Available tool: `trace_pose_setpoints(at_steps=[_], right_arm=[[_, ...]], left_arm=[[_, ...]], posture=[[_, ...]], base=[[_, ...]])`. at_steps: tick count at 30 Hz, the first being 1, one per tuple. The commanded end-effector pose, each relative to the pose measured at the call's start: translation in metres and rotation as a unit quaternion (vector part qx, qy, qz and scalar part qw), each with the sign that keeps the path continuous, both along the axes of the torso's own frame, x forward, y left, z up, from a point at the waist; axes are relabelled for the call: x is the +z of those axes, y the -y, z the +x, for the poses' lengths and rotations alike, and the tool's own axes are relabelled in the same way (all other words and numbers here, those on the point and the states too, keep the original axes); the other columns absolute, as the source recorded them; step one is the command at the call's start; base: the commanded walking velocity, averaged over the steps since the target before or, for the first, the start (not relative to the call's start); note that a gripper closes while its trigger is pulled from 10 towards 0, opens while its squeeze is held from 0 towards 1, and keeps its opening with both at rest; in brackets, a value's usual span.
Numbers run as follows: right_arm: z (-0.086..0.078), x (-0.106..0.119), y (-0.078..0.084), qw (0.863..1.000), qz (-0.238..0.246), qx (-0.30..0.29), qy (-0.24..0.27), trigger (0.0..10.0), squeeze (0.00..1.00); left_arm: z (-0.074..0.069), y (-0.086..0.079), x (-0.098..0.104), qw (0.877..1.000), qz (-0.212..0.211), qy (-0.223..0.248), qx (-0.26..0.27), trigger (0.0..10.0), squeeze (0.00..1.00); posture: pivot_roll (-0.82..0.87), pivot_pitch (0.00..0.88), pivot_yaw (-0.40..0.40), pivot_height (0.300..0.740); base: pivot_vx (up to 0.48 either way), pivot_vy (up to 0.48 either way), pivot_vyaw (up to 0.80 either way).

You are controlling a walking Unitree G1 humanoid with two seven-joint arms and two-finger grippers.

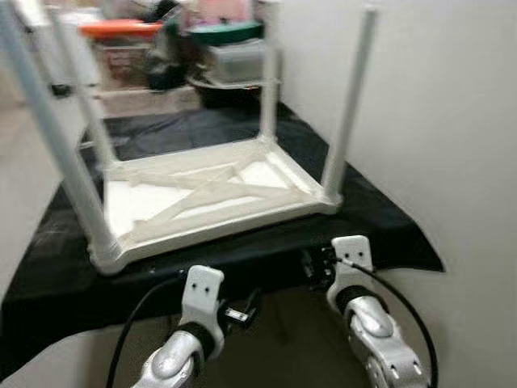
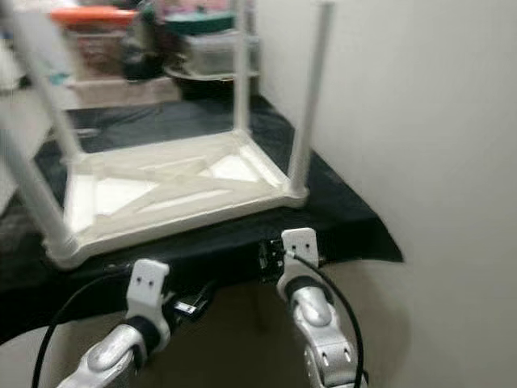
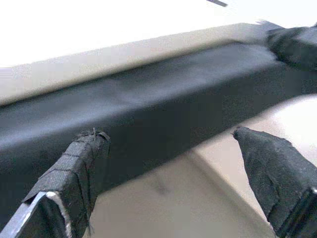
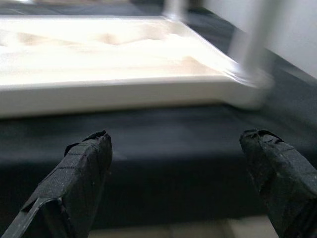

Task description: Building children table

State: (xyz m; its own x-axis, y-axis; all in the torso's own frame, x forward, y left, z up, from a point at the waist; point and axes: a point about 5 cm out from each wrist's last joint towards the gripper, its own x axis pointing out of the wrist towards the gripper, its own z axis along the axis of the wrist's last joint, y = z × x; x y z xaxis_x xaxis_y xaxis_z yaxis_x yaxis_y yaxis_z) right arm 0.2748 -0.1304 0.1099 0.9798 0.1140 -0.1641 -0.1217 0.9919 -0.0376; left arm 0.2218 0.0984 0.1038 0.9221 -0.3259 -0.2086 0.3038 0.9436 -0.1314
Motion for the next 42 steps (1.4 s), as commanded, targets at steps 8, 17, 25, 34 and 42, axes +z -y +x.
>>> trace_pose_setpoints(at_steps=[8, 17, 25, 34, 42], right_arm=[[-0.003, -0.006, -0.009, 1.000, -0.001, 0.024, -0.008, 10.0, 0.00], [-0.003, -0.006, -0.012, 0.999, 0.006, 0.045, -0.011, 10.0, 0.00], [-0.001, -0.004, -0.018, 0.997, 0.003, 0.073, -0.004, 10.0, 0.00], [0.005, -0.002, -0.011, 0.997, -0.006, 0.074, 0.001, 10.0, 0.00], [0.010, 0.000, -0.004, 0.998, -0.015, 0.063, 0.005, 10.0, 0.00]], left_arm=[[-0.003, -0.005, -0.005, 1.000, 0.015, 0.001, 0.006, 10.0, 0.00], [-0.002, -0.004, -0.007, 1.000, 0.015, 0.001, 0.008, 10.0, 0.00], [-0.001, -0.001, -0.007, 1.000, 0.025, 0.004, 0.002, 10.0, 0.00], [-0.002, -0.002, -0.005, 1.000, 0.028, 0.013, 0.008, 10.0, 0.00], [-0.002, -0.002, -0.005, 0.999, 0.028, 0.012, 0.008, 10.0, 0.00]], posture=[[0.04, 0.000, -0.063, 0.740], [0.03, 0.000, -0.062, 0.740], [0.04, 0.000, -0.067, 0.740], [0.04, 0.000, -0.066, 0.740], [0.04, 0.000, -0.066, 0.740]], base=[[0.000, 0.060, 0.00], [0.000, 0.000, 0.00], [0.000, 0.000, 0.49], [0.000, 0.000, 0.79], [0.000, 0.000, 0.78]])
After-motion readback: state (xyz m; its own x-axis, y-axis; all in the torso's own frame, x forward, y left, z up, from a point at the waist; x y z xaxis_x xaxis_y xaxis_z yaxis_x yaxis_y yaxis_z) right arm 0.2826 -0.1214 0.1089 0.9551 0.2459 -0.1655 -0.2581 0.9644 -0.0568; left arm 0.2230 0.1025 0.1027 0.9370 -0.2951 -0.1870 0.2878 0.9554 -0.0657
